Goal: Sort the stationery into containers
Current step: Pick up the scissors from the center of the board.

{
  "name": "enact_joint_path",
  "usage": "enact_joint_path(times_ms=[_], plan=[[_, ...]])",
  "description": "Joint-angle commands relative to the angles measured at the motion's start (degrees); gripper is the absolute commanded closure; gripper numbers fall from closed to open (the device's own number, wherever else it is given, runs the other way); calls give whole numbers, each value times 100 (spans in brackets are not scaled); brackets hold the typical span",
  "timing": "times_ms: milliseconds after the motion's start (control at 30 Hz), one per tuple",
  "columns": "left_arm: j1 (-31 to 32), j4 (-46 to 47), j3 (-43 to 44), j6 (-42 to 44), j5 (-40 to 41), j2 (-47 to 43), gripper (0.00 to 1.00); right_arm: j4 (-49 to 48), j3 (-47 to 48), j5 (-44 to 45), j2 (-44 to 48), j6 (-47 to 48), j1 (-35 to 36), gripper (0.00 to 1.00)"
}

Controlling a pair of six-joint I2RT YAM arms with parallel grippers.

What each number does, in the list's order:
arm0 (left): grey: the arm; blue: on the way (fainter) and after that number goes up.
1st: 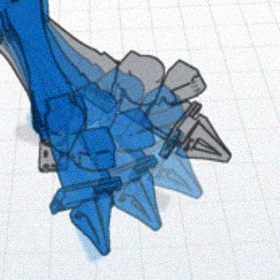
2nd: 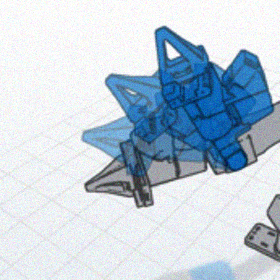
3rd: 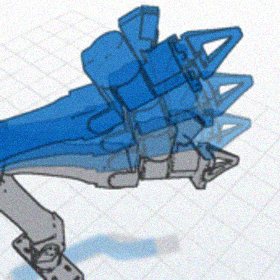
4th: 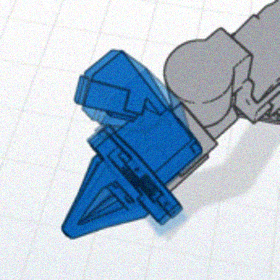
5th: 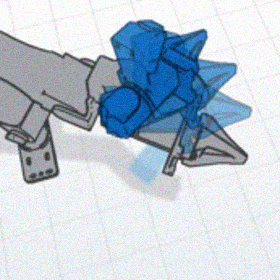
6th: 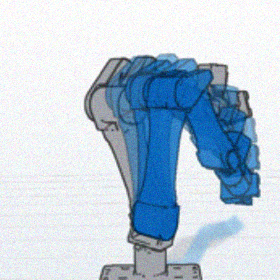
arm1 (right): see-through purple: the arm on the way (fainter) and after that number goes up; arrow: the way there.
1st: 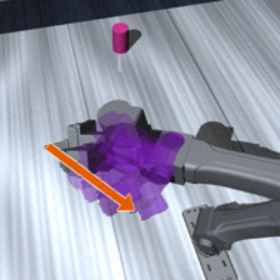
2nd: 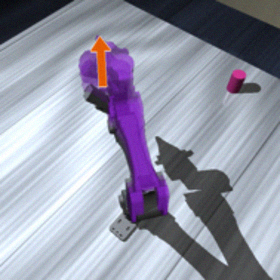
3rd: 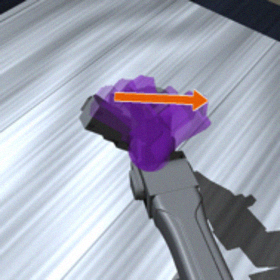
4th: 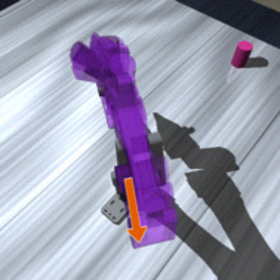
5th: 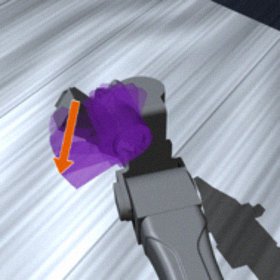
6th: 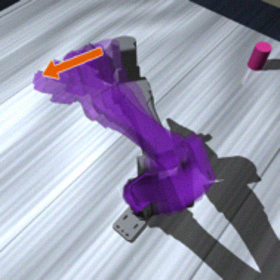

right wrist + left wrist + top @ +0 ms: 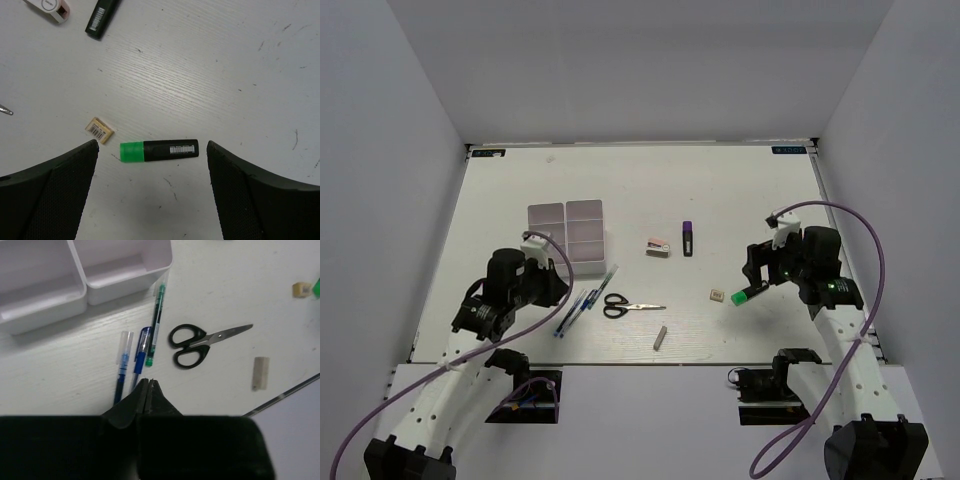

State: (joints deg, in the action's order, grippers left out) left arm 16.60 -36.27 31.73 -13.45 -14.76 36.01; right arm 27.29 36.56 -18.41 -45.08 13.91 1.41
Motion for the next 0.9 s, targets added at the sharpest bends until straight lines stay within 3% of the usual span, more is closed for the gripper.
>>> enact_joint_path(times_ms=[0,300,400,467,533,567,600,633,667,700,733,767,800,833,867], plan=[[-8,138,79,1,-194,134,100,39,-70,539,26,173,-18,10],[492,-143,325,115,44,714,100,347,176,1296,-423,296,8,10],[703,-231,378,115,53,837,100,513,247,1061,-502,489,-9,10],[1020,-223,405,115,149,881,96,750,291,377,-493,1015,0,10],[1510,-318,510,132,393,1136,90,691,203,338,-458,948,-9,14],[1652,-354,597,150,517,1310,85,673,142,260,-423,1016,0,32],[1993,-398,711,202,779,1538,61,638,115,199,-388,1034,-9,63],[2362,-529,782,238,1130,1645,48,603,98,189,-344,974,8,100],[2748,-582,957,255,1308,1942,35,533,89,259,-317,956,-18,100],[2917,-705,1106,290,1692,2084,31,515,36,199,-300,955,-9,100],[3284,-784,1203,291,1879,2521,30,488,-8,207,-213,964,-18,80],[3340,-820,1370,299,2316,2682,29,410,-60,207,-194,956,-9,49],[3367,-898,1528,256,2364,2805,33,418,-70,102,-177,964,-9,25],[3367,-882,1573,255,2364,3146,53,383,-78,101,-159,973,0,15],[3367,-803,1739,282,2399,3253,67,417,-70,93,-142,973,-9,16]])
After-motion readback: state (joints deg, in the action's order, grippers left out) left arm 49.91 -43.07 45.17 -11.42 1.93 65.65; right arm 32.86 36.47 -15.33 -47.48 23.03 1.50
